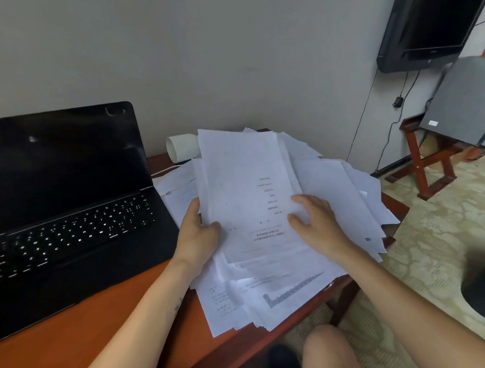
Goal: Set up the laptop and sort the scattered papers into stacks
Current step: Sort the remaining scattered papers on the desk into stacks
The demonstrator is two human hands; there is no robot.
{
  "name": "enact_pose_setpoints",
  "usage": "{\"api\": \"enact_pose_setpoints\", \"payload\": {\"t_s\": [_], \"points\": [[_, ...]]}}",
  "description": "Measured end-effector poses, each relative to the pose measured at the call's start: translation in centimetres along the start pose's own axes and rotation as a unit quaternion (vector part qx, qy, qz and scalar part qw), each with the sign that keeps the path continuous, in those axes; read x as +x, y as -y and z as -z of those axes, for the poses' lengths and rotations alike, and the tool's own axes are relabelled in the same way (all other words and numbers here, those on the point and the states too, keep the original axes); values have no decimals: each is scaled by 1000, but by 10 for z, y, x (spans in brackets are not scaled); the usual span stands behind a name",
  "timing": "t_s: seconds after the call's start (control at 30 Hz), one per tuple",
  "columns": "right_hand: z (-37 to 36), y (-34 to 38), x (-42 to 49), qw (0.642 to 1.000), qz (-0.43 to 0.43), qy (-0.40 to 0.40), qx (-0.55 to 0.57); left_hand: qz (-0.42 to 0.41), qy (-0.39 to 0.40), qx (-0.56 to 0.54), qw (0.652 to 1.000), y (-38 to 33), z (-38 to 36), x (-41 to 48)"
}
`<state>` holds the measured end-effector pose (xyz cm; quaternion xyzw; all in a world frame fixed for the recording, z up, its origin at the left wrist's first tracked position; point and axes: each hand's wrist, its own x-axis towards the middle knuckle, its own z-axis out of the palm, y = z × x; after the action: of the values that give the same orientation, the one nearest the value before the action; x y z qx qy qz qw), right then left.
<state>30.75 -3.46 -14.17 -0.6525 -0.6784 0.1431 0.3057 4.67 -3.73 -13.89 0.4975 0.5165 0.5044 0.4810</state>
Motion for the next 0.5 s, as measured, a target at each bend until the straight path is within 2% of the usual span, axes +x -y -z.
{"api": "enact_pose_setpoints", "payload": {"t_s": [0.07,0.13,0.23,0.33,0.5], "points": [[4,4,17,996,-57,-8,73,-16,-15,8,1000,-1,7,1],[8,8,30,976,-99,-20,192,-30,-23,7,999,-1,11,2],[12,11,40,951,-105,-46,286,-62,-26,5,998,-3,12,2],[11,18,36,942,-110,-13,316,-84,-39,6,996,-4,10,1],[2,26,28,946,-97,54,304,-79,-40,14,996,3,10,3]]}}
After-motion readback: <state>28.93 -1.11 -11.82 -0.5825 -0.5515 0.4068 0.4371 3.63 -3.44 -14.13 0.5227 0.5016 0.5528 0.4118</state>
